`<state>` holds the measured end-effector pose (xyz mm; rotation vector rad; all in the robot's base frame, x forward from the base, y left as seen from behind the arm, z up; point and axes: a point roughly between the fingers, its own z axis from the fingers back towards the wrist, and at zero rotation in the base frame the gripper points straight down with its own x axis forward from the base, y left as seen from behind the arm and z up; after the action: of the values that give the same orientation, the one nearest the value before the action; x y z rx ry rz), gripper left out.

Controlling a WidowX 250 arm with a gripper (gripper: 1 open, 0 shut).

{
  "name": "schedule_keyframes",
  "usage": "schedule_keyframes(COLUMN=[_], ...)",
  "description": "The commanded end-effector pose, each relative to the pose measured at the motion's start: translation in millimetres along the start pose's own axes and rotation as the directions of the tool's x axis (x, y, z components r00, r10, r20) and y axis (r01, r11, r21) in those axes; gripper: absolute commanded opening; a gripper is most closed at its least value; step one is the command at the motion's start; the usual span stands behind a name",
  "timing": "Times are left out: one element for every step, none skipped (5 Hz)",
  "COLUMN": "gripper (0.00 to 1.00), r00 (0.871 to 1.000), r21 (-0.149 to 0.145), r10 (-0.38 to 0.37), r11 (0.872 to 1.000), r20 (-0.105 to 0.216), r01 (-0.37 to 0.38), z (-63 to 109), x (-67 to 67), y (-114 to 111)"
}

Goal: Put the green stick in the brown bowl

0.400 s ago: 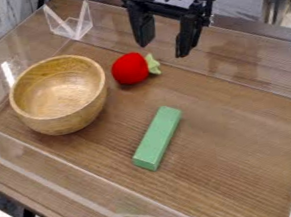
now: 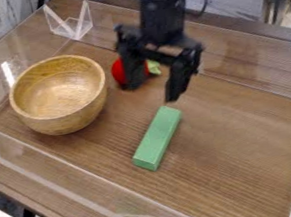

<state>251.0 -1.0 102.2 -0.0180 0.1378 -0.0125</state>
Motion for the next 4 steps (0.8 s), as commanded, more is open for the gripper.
schedule_keyframes(gripper=[1.0,1.0,1.0,1.0], r00=[0.997,0.995,0.992,0.988], r21=[-0.008,-0.012,-0.022,-0.031], r10=[0.013,0.029,0.051,0.079], r11=[1.0,1.0,0.999,0.997], r20=[0.071,0.096,0.119,0.133], r01=[-0.012,-0.028,-0.048,-0.075], z=[-1.4,-11.7,-21.5,-31.4], x=[-18.4,-29.5,-30.7,-29.7], y=[4.3,10.1,12.7,14.2])
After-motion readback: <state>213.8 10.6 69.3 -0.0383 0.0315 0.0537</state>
